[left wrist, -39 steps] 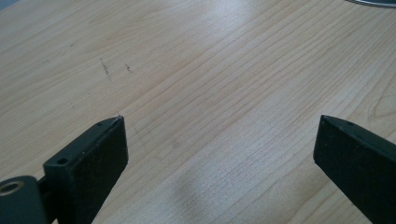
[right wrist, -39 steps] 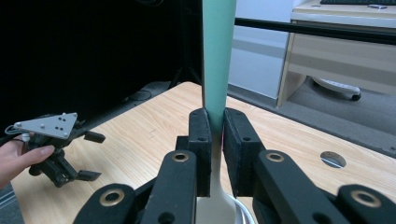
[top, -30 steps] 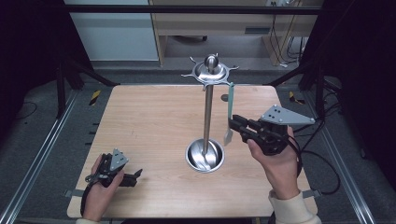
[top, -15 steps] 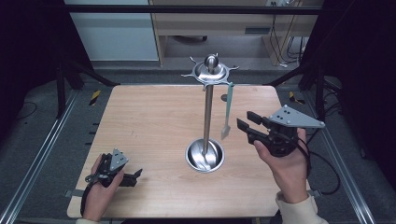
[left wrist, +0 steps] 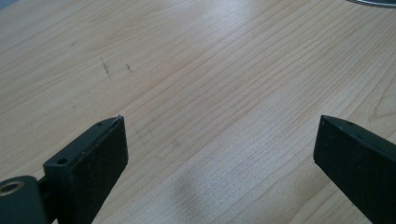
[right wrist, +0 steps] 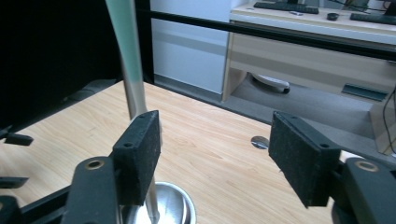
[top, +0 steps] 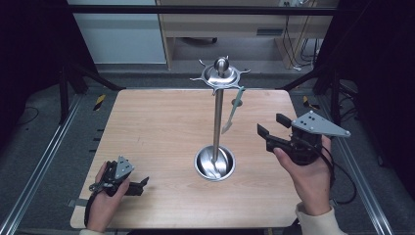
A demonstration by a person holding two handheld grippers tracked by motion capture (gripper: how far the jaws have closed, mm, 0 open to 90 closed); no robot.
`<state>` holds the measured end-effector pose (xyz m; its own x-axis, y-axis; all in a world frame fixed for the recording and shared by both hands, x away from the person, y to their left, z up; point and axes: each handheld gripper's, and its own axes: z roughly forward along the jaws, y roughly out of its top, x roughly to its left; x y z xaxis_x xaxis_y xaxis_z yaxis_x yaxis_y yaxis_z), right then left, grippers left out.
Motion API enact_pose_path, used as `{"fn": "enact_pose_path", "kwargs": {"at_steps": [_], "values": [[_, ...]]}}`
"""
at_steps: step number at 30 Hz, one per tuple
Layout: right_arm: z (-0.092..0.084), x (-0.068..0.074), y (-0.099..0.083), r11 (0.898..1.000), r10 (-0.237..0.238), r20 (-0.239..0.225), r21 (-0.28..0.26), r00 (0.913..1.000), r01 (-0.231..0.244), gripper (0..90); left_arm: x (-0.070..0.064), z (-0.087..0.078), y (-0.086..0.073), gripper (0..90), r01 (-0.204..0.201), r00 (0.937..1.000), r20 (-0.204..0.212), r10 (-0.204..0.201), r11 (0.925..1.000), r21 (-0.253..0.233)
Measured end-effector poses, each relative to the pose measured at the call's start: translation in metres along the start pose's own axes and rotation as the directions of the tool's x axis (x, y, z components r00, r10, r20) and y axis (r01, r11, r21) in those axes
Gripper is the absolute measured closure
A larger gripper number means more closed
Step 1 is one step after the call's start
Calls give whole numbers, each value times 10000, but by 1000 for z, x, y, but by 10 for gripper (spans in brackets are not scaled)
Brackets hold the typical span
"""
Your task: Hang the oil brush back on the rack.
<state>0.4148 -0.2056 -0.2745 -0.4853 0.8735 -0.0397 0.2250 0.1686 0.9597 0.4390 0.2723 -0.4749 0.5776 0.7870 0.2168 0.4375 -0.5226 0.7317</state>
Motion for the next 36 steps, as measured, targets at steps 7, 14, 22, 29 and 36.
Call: {"fn": "enact_pose_path", "kwargs": {"at_steps": [7,14,22,29,36], "values": [[3,-8,-6,9993,-266,339,265,9991,257,204,0,0,0,27,-5,10000,-6,5,10000,8],[1,-17,-13,9990,-323,459,333,9984,307,118,0,0,0,27,-8,10000,-12,8,10000,-1],[1,-27,-27,9985,-277,689,498,9972,243,77,0,0,0,26,4,10000,-33,-4,10000,6],[4,-32,-40,9969,-259,782,763,9966,199,75,0,0,0,27,-6,10000,-32,6,10000,-4],[8,-36,-51,9935,-346,898,1108,9954,246,77,0,0,0,27,-2,10000,-34,2,10000,-4]]}}
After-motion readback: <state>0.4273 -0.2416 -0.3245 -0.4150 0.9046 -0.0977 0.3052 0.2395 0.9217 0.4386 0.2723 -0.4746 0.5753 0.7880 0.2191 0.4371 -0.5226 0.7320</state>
